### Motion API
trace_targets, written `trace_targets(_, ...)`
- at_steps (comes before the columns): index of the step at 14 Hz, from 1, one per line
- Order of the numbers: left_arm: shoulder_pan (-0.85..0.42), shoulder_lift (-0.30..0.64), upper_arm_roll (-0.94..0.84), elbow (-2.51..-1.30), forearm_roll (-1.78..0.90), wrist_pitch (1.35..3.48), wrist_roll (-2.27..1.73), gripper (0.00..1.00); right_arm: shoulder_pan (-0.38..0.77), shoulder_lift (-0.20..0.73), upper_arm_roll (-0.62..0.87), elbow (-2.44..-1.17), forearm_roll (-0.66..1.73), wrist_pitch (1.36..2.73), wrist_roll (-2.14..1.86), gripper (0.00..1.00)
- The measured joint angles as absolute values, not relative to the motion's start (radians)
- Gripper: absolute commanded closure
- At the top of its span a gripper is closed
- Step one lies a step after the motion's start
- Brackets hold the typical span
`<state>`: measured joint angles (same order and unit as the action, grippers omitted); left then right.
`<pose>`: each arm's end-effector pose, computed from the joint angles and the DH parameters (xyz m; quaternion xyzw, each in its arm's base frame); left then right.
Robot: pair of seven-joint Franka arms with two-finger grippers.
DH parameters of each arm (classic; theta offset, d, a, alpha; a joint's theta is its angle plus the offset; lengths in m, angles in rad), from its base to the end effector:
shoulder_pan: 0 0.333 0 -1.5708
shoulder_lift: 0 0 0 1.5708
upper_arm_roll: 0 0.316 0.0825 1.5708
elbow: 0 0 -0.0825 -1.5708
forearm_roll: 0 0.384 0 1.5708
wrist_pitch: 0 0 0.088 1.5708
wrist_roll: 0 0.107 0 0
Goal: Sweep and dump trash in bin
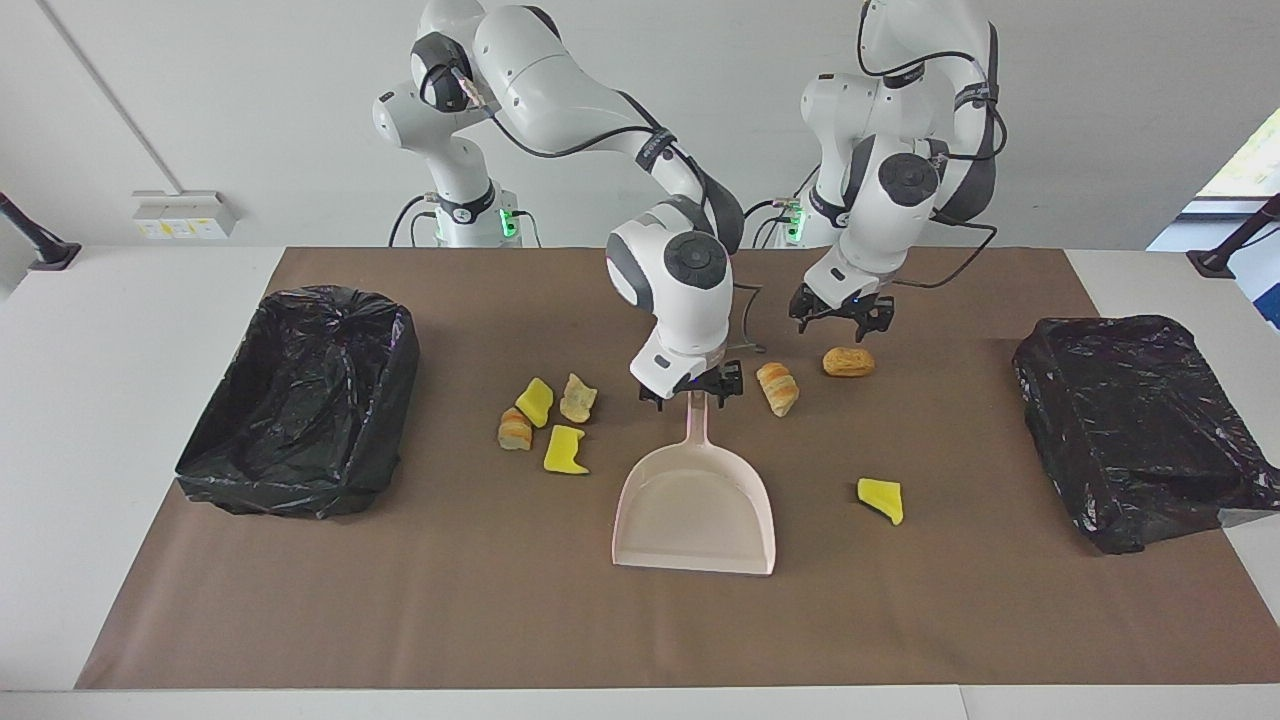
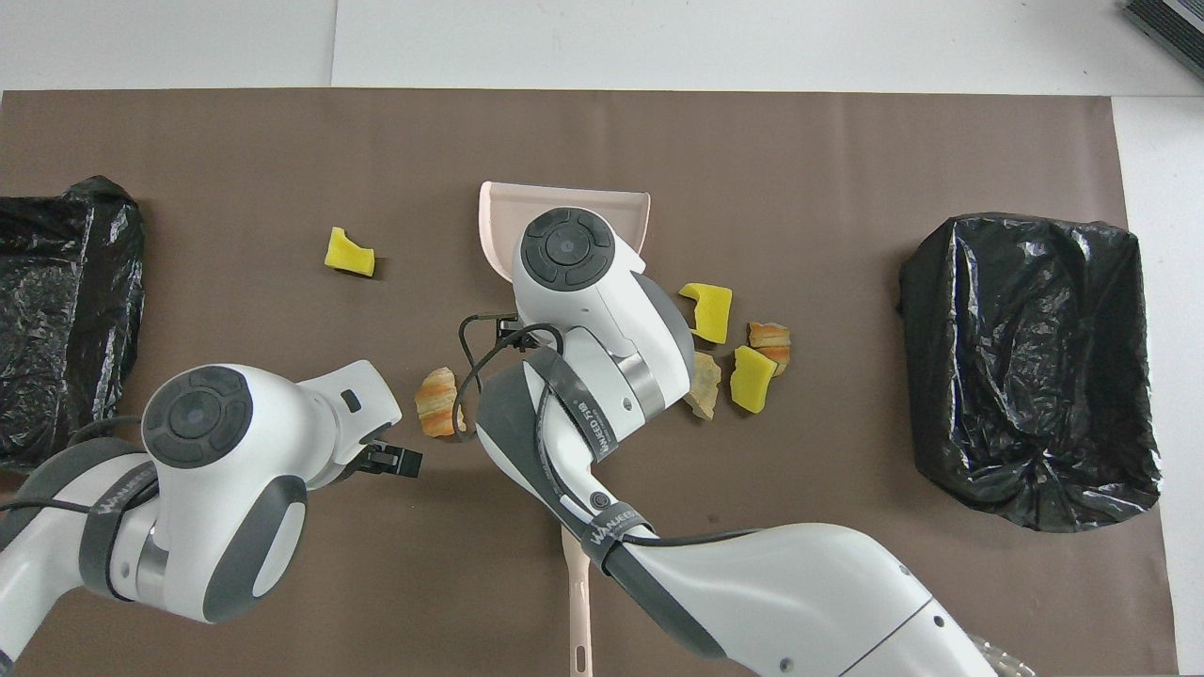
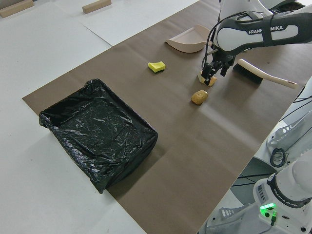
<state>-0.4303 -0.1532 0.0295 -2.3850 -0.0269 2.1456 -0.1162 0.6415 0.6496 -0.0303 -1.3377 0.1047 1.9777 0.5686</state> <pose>0.4282 -0.1827 0.3731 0.9899 -0.1342 -0.0451 0.0017 0.5900 0.4273 0.3473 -0.9992 -0.0034 0.0254 0.0297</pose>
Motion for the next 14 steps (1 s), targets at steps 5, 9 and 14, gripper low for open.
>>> trace_targets(5,-0.687,-0.28,0.019,-2.496,-0.028,2.159,-0.401,0.0,0.641,0.651,-0.031,-1.335,0.105,1.978,0.568,0.68)
trace_targets(9,-0.917,-0.291,0.01,-2.501,-0.028,2.232,-0.656,0.0,0.64,0.651,-0.032,-1.33,0.105,1.974,0.567,1.0)
trace_targets(14,-1.075,-0.225,0.008,-2.505,-0.028,2.347,-0.797,0.0,0.594,0.625,-0.035,-1.317,0.114,1.973,0.432,1.0)
